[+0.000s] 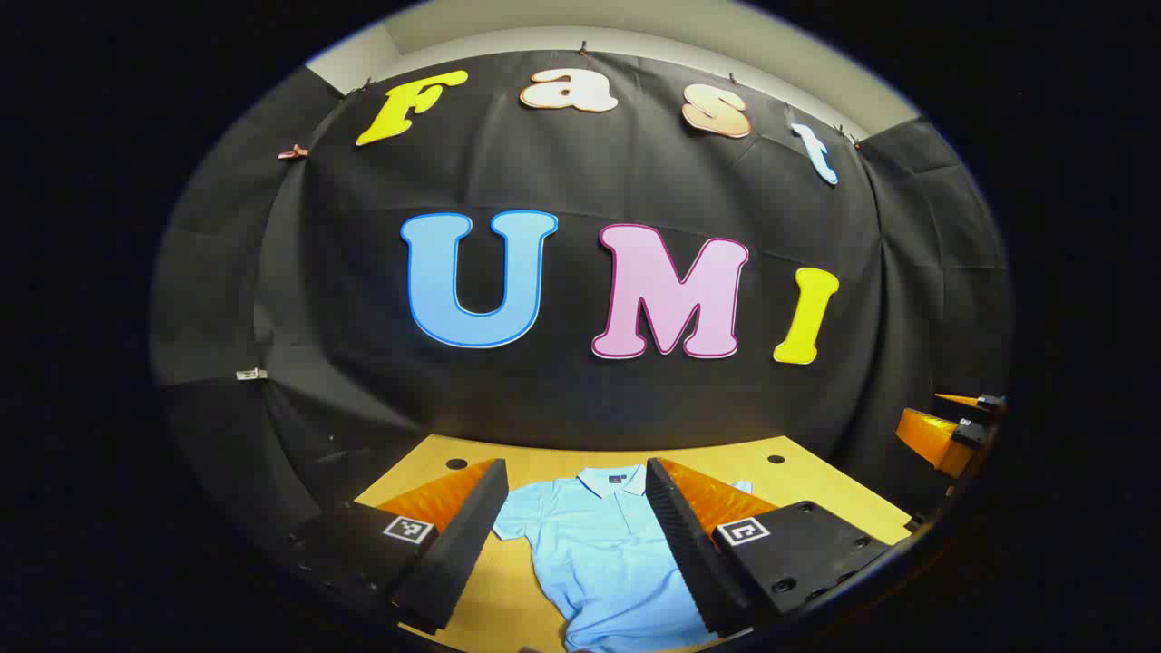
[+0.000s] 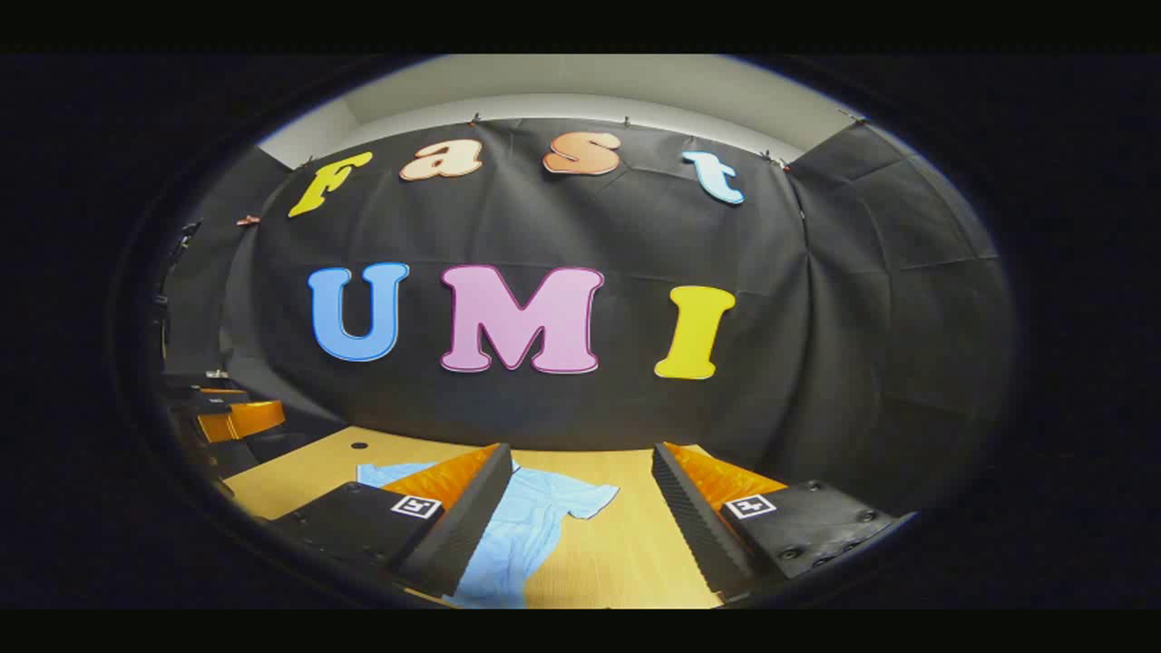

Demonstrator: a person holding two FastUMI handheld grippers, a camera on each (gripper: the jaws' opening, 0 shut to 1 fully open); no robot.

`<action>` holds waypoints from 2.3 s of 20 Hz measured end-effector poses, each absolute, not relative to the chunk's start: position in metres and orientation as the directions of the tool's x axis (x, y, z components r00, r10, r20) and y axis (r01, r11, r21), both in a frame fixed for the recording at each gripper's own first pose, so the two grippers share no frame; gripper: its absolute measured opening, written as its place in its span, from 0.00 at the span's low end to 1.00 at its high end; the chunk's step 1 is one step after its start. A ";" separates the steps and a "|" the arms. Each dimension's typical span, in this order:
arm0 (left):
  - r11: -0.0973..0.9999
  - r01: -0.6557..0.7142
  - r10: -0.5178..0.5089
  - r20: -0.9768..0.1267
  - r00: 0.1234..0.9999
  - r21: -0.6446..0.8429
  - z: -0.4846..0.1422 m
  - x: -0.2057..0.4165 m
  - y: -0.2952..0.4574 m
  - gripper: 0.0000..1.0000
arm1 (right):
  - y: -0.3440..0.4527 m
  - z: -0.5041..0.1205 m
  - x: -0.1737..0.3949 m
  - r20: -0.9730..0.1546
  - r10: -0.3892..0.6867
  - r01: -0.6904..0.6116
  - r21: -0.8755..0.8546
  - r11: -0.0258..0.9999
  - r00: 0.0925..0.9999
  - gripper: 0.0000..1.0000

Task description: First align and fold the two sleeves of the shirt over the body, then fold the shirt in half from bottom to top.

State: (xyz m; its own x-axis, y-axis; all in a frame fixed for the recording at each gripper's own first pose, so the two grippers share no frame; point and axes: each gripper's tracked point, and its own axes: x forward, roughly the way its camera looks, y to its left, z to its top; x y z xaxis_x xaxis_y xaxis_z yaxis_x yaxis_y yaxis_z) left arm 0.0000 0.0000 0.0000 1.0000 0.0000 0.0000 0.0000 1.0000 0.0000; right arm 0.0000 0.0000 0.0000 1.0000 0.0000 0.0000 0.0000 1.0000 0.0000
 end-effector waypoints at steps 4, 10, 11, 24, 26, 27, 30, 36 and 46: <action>1.000 0.008 -0.008 0.011 1.000 -0.008 0.004 0.002 -0.009 0.97 | -0.002 -0.005 -0.002 -0.019 0.000 0.000 0.008 1.000 1.000 0.97; 1.000 0.022 -0.022 0.006 1.000 0.021 0.001 -0.001 -0.018 0.97 | -0.008 -0.011 -0.001 -0.037 -0.001 0.001 0.011 1.000 0.999 0.97; 1.000 0.020 -0.020 0.007 1.000 0.021 0.000 -0.001 -0.018 0.97 | -0.009 -0.012 0.000 -0.039 -0.002 0.003 0.014 1.000 0.999 0.97; 0.996 -0.073 0.074 -0.002 0.997 0.046 -0.011 -0.001 0.003 0.98 | -0.013 -0.064 0.068 -0.141 0.010 -0.016 -0.044 0.999 0.990 0.97; 0.994 -0.103 0.104 -0.019 0.994 0.042 -0.020 -0.001 0.010 0.98 | -0.018 -0.079 0.090 -0.186 0.002 -0.010 -0.044 0.999 0.983 0.97; 0.992 -0.122 0.123 -0.035 0.992 0.045 -0.028 0.000 0.016 0.98 | -0.021 -0.086 0.103 -0.202 -0.004 -0.006 -0.048 0.999 0.979 0.97; 0.986 -0.157 0.162 -0.100 0.982 0.052 -0.049 0.005 0.023 0.97 | -0.024 -0.110 0.145 -0.252 -0.003 -0.010 -0.050 0.999 0.968 0.95; 0.974 -0.215 0.223 -0.159 0.962 0.064 -0.064 0.030 0.027 0.98 | -0.023 -0.177 0.222 -0.403 0.027 -0.027 0.007 1.000 0.915 0.97; 0.963 -0.252 0.269 -0.300 0.915 0.094 -0.110 0.046 0.030 0.98 | -0.055 -0.302 0.344 -0.617 -0.046 0.084 0.032 0.996 0.785 0.98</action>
